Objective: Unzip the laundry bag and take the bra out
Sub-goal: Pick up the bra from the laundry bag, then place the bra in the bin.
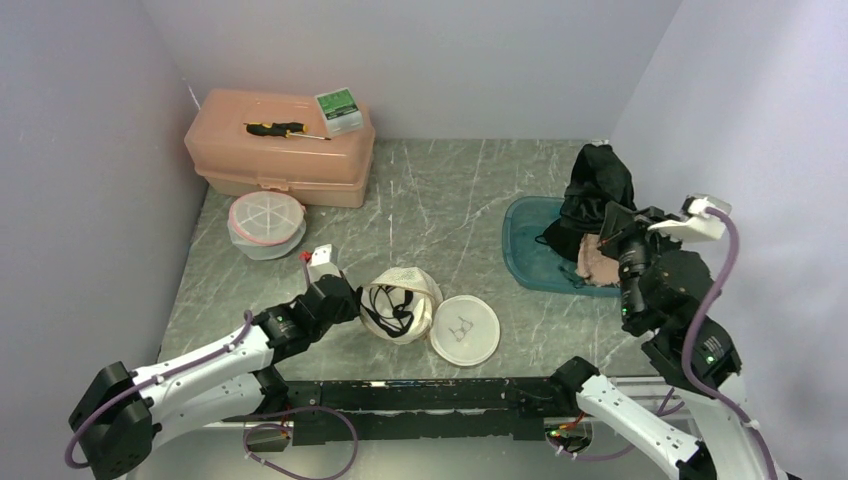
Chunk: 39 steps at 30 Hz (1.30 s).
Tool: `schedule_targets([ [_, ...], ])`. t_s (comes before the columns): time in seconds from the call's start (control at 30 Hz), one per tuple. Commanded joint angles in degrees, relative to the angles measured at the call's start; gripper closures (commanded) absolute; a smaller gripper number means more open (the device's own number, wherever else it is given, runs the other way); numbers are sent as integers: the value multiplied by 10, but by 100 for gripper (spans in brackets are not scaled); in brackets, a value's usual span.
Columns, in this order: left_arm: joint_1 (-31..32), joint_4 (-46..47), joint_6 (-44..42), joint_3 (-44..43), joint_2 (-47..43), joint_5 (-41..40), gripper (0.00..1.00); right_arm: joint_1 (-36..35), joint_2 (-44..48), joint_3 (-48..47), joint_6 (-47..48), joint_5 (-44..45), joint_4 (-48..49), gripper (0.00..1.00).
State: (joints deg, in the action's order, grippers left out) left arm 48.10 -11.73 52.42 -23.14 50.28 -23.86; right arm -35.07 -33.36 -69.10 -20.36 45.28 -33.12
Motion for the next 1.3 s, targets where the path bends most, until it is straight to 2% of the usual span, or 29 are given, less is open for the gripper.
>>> schedule_targets([
  [0.0, 0, 24, 7, -21, 10, -6, 89, -2, 7, 43, 9, 46, 53, 100],
  [0.37, 0, 33, 9, -17, 9, 2, 89, 24, -34, 126, 15, 59, 154, 100],
  [0.8, 0, 44, 10, -9, 9, 16, 89, 64, -24, 174, -2, 37, 142, 100],
  [0.9, 0, 48, 14, -9, 17, 23, 90, 97, -26, 207, -31, -2, 139, 100],
  [1.07, 0, 50, 18, -7, 26, 36, 90, 185, -59, 240, -76, -125, 148, 100],
  [1.27, 0, 66, 24, 2, 24, 45, 90, 243, -97, 262, -129, -193, 185, 100],
])
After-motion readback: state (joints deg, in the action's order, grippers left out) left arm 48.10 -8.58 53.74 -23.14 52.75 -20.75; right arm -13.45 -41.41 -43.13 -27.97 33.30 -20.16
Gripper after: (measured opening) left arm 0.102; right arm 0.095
